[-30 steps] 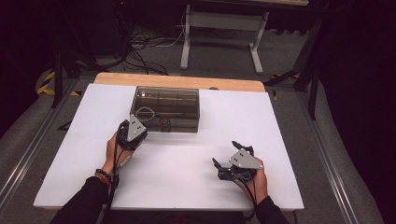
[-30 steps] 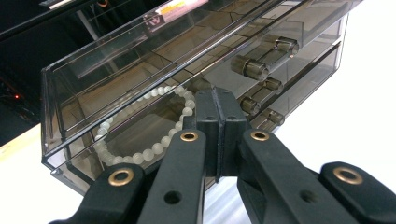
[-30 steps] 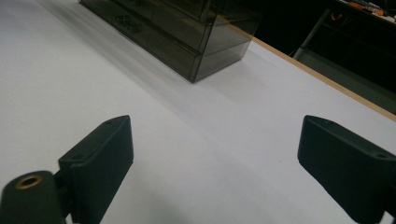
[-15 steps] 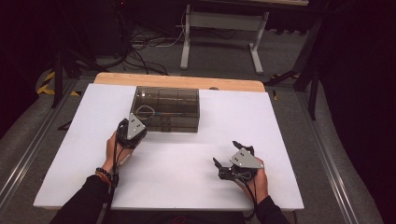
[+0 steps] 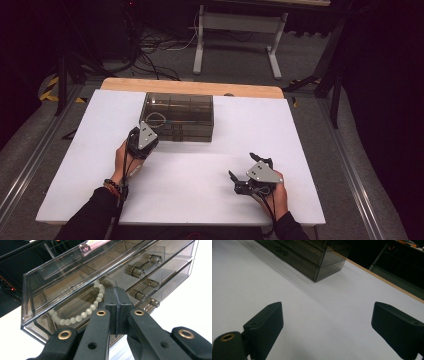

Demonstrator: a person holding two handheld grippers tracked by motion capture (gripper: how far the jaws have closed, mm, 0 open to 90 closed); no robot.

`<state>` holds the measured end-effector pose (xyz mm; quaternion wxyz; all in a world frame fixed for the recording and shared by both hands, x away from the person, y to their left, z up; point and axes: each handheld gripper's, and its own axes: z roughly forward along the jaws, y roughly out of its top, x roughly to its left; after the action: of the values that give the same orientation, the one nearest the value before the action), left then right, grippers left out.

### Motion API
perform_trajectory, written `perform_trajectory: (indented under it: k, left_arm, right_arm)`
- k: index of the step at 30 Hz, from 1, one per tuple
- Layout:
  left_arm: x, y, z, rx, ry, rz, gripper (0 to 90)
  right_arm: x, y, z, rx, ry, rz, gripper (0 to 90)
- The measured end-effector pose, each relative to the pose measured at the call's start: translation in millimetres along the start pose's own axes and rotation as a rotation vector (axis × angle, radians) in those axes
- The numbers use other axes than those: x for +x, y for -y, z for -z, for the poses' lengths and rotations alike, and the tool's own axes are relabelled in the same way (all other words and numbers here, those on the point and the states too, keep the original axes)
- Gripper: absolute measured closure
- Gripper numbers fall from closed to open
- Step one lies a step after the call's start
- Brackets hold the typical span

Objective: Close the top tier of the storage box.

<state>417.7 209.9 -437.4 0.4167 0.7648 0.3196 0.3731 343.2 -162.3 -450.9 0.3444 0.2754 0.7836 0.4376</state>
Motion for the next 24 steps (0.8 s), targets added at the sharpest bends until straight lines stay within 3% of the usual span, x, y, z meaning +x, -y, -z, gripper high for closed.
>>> perform_trajectory:
  k: [24]
  left_arm:
    - [-0.7, -2.4, 0.1, -0.005, 0.011, -0.007, 89.4]
  right_arm:
    - [1.6, 0.1, 1.9, -0.002, -0.004, 0.014, 11.4]
